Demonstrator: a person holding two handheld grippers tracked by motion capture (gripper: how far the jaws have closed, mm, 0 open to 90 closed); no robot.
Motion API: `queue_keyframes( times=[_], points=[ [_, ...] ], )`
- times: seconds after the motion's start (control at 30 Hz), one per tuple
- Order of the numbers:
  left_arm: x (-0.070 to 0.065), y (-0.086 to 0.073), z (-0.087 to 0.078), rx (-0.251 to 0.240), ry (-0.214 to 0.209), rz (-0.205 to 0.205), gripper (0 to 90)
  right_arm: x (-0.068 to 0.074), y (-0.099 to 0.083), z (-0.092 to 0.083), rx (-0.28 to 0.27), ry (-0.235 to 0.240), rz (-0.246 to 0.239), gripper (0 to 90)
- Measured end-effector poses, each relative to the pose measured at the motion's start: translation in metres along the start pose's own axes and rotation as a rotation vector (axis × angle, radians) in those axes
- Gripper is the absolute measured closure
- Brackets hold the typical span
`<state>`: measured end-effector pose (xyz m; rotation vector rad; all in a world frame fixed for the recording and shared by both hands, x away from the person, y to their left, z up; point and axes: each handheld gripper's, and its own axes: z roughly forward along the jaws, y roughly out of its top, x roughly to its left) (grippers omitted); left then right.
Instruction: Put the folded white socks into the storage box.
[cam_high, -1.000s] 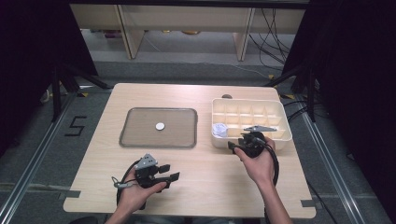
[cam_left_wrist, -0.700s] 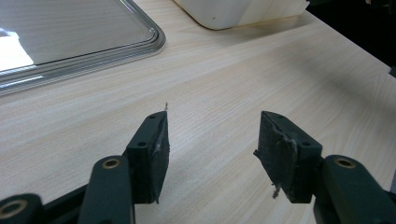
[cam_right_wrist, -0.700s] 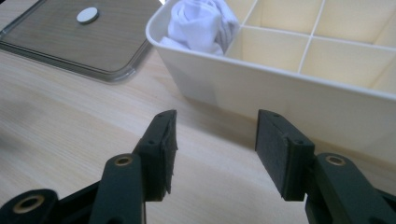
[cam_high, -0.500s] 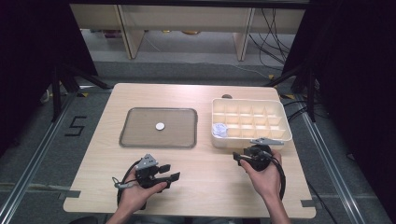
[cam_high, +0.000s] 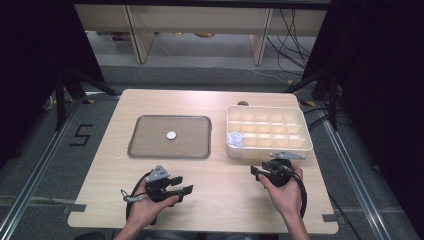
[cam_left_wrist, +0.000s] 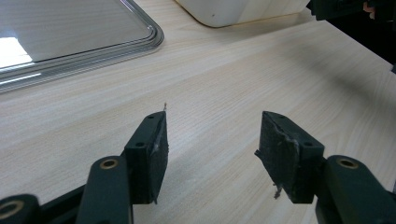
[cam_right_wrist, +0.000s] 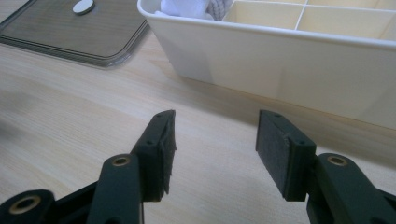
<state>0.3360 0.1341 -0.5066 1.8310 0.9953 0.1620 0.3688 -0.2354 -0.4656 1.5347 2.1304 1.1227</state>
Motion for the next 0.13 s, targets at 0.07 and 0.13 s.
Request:
queue_keyframes(
  times=[0.07, 0.13],
  points=[
    [-0.0001, 0.0004, -0.0002, 0.001, 0.006, -0.001, 41.7, 0.0005, -0.0004, -0.0013, 0.007, -0.009, 0.006, 47.8],
    [0.0003, 0.0004, 0.0003, -0.002, 0.002, -0.003, 41.6, -0.0003, -0.0007, -0.0009, 0.001, -0.003, 0.009, 47.7]
  ],
)
